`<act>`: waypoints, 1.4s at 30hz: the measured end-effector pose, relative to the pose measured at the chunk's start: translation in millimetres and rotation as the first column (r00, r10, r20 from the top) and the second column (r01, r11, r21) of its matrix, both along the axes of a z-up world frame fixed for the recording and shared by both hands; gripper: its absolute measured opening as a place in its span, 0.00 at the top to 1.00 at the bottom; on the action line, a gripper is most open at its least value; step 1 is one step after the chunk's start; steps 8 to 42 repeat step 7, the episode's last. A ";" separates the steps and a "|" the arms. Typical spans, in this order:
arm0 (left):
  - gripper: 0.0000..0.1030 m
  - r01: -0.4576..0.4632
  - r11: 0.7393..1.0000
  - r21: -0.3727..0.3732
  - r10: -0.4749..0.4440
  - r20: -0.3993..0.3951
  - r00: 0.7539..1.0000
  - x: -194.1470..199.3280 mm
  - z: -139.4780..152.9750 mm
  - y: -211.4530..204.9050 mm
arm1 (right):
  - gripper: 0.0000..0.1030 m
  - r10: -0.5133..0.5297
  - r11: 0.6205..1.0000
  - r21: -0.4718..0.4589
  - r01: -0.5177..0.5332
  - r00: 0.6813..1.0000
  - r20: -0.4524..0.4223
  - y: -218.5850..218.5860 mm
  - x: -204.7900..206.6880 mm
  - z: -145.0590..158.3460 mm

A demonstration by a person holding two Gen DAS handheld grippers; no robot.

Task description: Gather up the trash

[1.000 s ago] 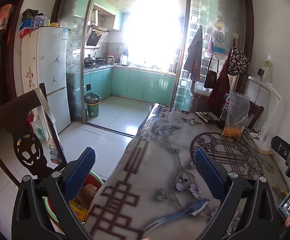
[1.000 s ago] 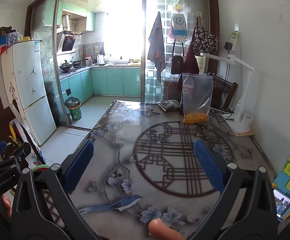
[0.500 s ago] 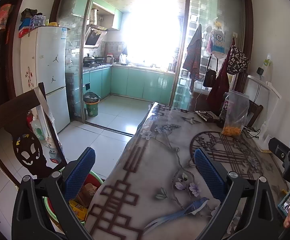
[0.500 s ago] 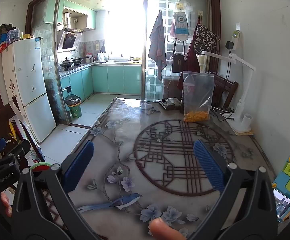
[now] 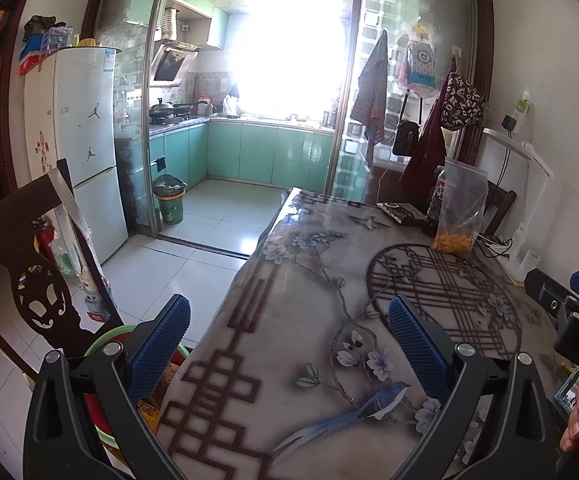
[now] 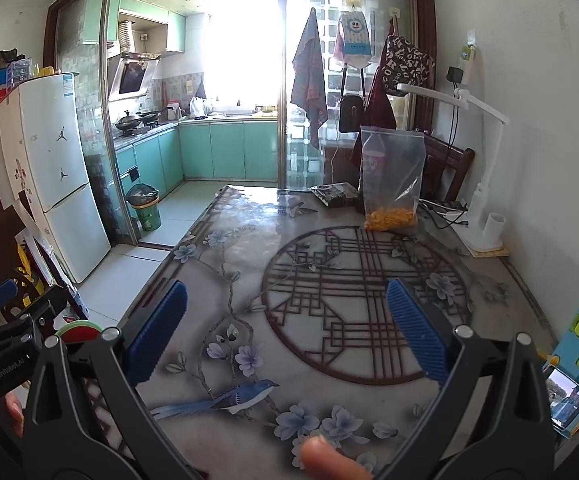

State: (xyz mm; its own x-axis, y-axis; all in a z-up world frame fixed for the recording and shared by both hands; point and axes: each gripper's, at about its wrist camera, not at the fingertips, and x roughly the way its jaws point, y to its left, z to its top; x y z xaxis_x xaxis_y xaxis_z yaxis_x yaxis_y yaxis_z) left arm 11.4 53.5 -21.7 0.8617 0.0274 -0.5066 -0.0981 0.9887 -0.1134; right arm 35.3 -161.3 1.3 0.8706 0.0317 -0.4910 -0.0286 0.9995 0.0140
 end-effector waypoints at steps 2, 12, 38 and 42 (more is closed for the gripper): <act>0.08 0.023 1.000 0.007 -0.023 -0.043 0.999 13.5 -12.8 -8.7 | 0.04 -0.003 1.000 0.006 0.003 0.999 -0.033 -9.9 8.5 -12.4; 0.08 0.071 0.997 0.034 -0.064 -0.176 0.982 56.7 -62.9 -28.2 | 0.04 -0.045 0.999 -0.032 0.040 0.983 -0.176 -61.0 43.4 -61.0; 0.08 0.071 0.997 0.034 -0.064 -0.176 0.982 56.7 -62.9 -28.2 | 0.04 -0.045 0.999 -0.032 0.040 0.983 -0.176 -61.0 43.4 -61.0; 0.08 0.071 0.997 0.034 -0.064 -0.176 0.982 56.7 -62.9 -28.2 | 0.04 -0.045 0.999 -0.032 0.040 0.983 -0.176 -61.0 43.4 -61.0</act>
